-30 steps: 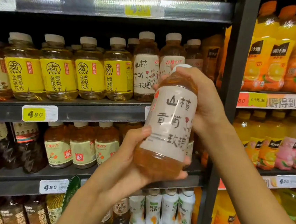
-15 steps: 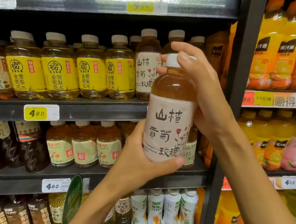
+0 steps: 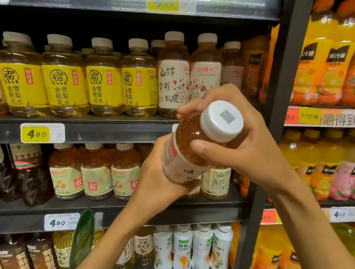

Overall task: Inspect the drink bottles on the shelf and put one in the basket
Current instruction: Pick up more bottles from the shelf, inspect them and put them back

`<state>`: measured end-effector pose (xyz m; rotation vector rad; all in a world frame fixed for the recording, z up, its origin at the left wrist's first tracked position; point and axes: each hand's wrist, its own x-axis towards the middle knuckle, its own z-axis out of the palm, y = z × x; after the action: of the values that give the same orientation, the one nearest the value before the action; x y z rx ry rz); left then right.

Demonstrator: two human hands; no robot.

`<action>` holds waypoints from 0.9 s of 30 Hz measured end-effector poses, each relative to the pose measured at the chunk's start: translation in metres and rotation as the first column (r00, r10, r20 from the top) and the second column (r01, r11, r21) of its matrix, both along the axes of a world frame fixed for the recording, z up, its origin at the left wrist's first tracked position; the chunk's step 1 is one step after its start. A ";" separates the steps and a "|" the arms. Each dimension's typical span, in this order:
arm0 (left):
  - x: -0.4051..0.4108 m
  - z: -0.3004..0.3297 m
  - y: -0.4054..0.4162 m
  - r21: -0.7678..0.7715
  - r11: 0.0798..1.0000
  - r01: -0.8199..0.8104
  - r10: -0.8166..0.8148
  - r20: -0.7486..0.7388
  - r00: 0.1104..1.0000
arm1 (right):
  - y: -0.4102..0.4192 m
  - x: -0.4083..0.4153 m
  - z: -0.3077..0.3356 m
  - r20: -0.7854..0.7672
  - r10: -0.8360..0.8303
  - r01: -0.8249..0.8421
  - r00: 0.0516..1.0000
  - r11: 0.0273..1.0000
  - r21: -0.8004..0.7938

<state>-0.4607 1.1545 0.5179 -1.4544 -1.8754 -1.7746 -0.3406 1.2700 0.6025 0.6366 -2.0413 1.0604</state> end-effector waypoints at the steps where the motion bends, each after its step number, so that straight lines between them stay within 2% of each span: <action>1: -0.001 0.001 0.000 -0.002 1.000 -0.008 0.008 -0.007 1.000 | -0.001 0.001 -0.001 -0.013 0.006 -0.006 1.000 1.000 0.017; 4: -0.003 -0.001 -0.002 -0.009 1.000 -0.007 0.007 -0.016 1.000 | -0.004 0.000 -0.002 -0.030 0.016 -0.014 0.999 0.999 0.043; 8: 0.002 -0.004 -0.008 -0.053 0.995 0.083 -0.082 0.021 0.996 | -0.004 -0.004 -0.002 0.009 0.055 -0.054 0.998 0.998 -0.029; 11: 0.008 -0.002 -0.017 -0.137 0.970 0.203 -0.195 0.066 0.979 | -0.001 -0.009 -0.001 0.096 0.170 -0.151 0.981 0.971 -0.184; 14: 0.011 0.003 -0.026 -0.210 0.929 0.304 -0.283 0.126 0.951 | 0.004 -0.014 -0.002 0.146 0.302 -0.235 0.942 0.905 -0.356; 19: 0.019 0.007 -0.032 -0.283 0.845 0.453 -0.390 0.254 0.885 | 0.002 -0.024 -0.003 0.096 0.442 -0.320 0.892 0.767 -0.556; 23: 0.025 0.002 -0.032 -0.172 0.864 0.473 -0.396 0.348 0.850 | 0.001 -0.026 0.002 0.087 0.404 -0.258 0.911 0.720 -0.645; 27: 0.032 -0.002 -0.031 -0.060 0.883 0.466 -0.408 0.396 0.823 | 0.000 -0.029 0.007 0.178 0.190 -0.029 0.965 0.758 -0.652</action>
<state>-0.4284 1.1232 0.5158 -1.8358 -2.0065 -2.3031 -0.3697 1.2698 0.6095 0.2704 -1.6552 1.8688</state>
